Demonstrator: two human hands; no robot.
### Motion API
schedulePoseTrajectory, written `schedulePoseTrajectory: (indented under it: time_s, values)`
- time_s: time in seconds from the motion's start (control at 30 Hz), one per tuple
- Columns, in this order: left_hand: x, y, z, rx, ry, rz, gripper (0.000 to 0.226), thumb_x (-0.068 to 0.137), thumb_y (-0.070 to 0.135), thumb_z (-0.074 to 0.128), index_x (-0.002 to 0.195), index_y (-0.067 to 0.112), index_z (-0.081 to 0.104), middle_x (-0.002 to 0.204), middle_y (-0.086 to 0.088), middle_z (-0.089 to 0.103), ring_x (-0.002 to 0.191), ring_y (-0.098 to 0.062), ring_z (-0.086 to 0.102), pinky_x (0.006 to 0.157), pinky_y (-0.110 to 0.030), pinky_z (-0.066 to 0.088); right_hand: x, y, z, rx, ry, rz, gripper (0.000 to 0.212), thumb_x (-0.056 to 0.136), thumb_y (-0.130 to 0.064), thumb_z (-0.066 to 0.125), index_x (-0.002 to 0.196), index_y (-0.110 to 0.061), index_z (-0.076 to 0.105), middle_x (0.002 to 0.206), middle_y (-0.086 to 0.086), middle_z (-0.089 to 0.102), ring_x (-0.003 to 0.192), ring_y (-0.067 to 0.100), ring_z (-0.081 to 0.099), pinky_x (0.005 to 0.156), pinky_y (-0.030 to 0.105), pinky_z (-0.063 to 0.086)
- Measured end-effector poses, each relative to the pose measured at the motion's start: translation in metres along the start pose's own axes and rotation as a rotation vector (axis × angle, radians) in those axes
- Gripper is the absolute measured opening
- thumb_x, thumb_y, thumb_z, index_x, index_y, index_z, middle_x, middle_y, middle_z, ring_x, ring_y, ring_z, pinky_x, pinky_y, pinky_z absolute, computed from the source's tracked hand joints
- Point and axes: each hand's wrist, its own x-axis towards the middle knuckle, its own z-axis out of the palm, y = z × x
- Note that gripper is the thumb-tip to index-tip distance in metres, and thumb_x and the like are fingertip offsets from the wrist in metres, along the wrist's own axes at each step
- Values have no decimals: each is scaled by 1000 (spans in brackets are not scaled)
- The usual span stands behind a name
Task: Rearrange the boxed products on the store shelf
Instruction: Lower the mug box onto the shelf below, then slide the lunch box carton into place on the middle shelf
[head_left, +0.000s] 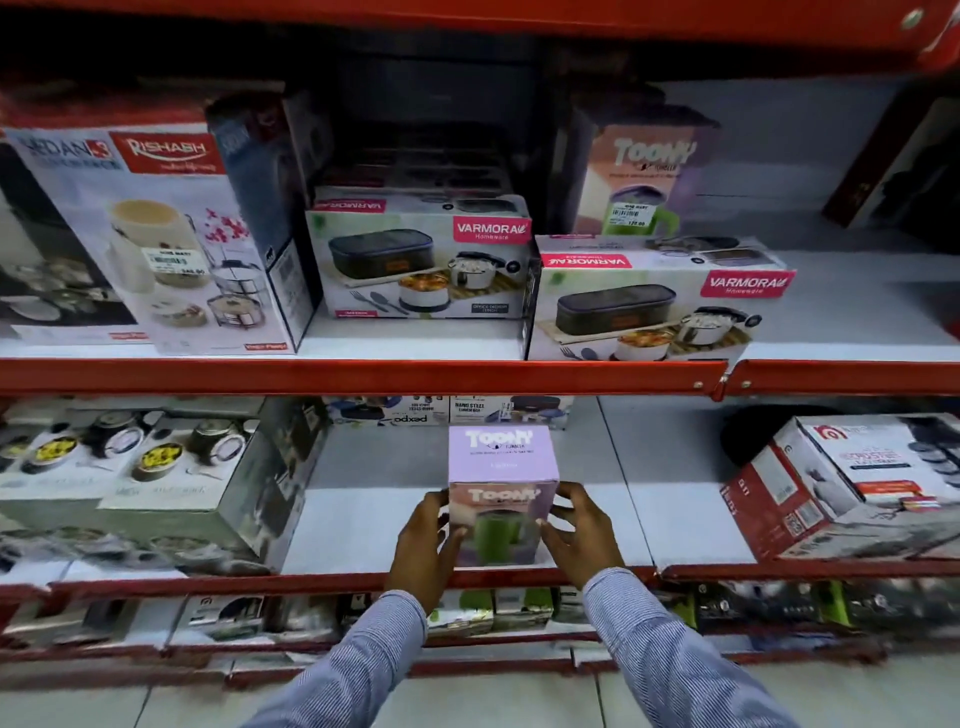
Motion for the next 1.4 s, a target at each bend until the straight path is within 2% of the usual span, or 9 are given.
schedulePoseTrajectory:
  time_s: [0.2, 0.27, 0.43, 0.67, 0.8, 1.03, 1.2, 1.33, 1.4]
  values:
    - [-5, -3, -8, 30, -84, -55, 50, 88, 10, 64, 134, 25, 47, 135, -1, 61, 117, -20, 64, 103, -36, 54, -4, 11, -1, -27, 8, 55, 47, 84, 4, 62, 110, -33, 52, 118, -2, 63, 115, 17, 63, 81, 18, 56]
    - [-8, 3, -17, 17, -2, -49, 50, 86, 1, 59, 130, 24, 53, 129, -1, 64, 115, -20, 66, 95, -21, 54, -9, 6, -6, -64, 59, 15, 46, 84, 4, 60, 110, -33, 55, 118, -2, 65, 114, 11, 63, 85, 21, 57]
    - [-2, 85, -54, -93, 384, 162, 23, 75, 15, 56, 94, 28, 63, 87, 9, 68, 85, -1, 65, 72, -10, 50, -13, -42, -36, -56, 526, -215, 34, 80, 5, 62, 101, -21, 66, 102, -2, 72, 92, 7, 70, 79, 27, 61]
    - [49, 212, -62, -254, 407, 307, 32, 86, 13, 68, 116, 22, 64, 110, 4, 70, 97, -7, 68, 85, -16, 53, 20, -134, -113, 303, 940, -343, 40, 86, -11, 64, 122, -25, 54, 129, 5, 59, 118, 20, 59, 96, 33, 50]
    - [72, 238, -49, -159, 312, 258, 55, 86, 17, 73, 138, 13, 55, 132, -6, 65, 112, -17, 63, 95, -29, 50, 37, -154, -156, 300, 840, -151, 62, 87, -10, 65, 143, -20, 38, 148, 5, 45, 132, 21, 45, 93, 25, 40]
    - [78, 252, -37, -203, 323, 177, 55, 85, 19, 73, 138, 16, 56, 130, 1, 66, 120, -22, 64, 104, -50, 54, 61, -145, -178, 241, 619, -137, 43, 82, -2, 68, 123, -15, 60, 108, 6, 69, 102, 25, 67, 92, 36, 53]
    - [68, 261, -50, -235, 441, 221, 50, 85, 17, 73, 133, 22, 60, 124, 4, 70, 114, -14, 67, 100, -37, 56, 49, -158, -171, 264, 637, -239, 42, 85, -5, 69, 125, -11, 59, 112, 2, 65, 102, 17, 62, 80, 19, 47]
    - [64, 255, -84, -269, 543, 210, 50, 85, 14, 73, 125, 37, 53, 117, 19, 67, 109, 5, 65, 90, -8, 51, 44, -183, -143, 226, 620, -312, 42, 86, -15, 69, 127, -16, 61, 114, -4, 65, 103, 15, 63, 91, 31, 50]
    - [63, 244, -106, -285, 610, 187, 51, 84, 12, 74, 127, 29, 52, 121, 7, 68, 111, -5, 67, 96, -21, 53, 46, -193, -122, 218, 573, -318, 42, 86, -16, 70, 127, -16, 62, 113, -4, 65, 103, 15, 63, 93, 33, 50]
